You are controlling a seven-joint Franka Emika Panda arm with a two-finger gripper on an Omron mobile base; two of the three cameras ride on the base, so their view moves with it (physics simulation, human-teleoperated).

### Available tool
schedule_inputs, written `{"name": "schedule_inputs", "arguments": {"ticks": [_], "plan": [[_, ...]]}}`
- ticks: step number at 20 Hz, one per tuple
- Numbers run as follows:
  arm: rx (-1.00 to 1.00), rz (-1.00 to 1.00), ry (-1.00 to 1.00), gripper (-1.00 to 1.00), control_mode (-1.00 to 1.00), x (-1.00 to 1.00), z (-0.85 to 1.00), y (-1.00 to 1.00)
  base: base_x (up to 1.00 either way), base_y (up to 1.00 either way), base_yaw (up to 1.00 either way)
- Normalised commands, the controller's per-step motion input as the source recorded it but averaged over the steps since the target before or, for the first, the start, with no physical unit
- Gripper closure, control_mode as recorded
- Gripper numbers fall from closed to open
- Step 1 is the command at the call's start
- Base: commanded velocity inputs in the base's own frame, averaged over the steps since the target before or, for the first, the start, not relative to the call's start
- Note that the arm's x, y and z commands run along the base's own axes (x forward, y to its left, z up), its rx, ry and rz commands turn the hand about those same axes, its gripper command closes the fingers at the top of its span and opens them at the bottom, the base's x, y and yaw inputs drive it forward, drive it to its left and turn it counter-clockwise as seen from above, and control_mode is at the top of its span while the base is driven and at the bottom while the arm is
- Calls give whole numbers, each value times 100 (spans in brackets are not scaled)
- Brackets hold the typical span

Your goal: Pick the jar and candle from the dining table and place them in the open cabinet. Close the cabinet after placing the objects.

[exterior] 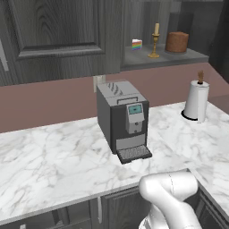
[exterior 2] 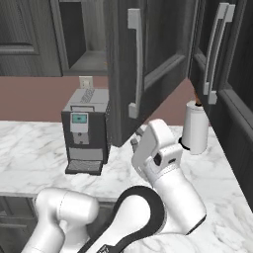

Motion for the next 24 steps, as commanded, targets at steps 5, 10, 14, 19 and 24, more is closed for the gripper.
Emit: {"name": "schedule_inputs", "arguments": {"ticks": [5, 10, 14, 19, 24], "plan": [[0, -28, 9, -100, -100, -32, 42, 43, 0, 0, 0], [0, -25, 11, -100, -100, -11, 62, 35, 0, 0, 0], [-5, -19, 12, -100, -100, 0, 75, 32, 0, 0, 0], [-6, -12, 16, -100, -100, 0, 84, 21, 0, 0, 0], [-5, -8, 16, -100, -100, 3, 87, 15, 0, 0, 0]]}}
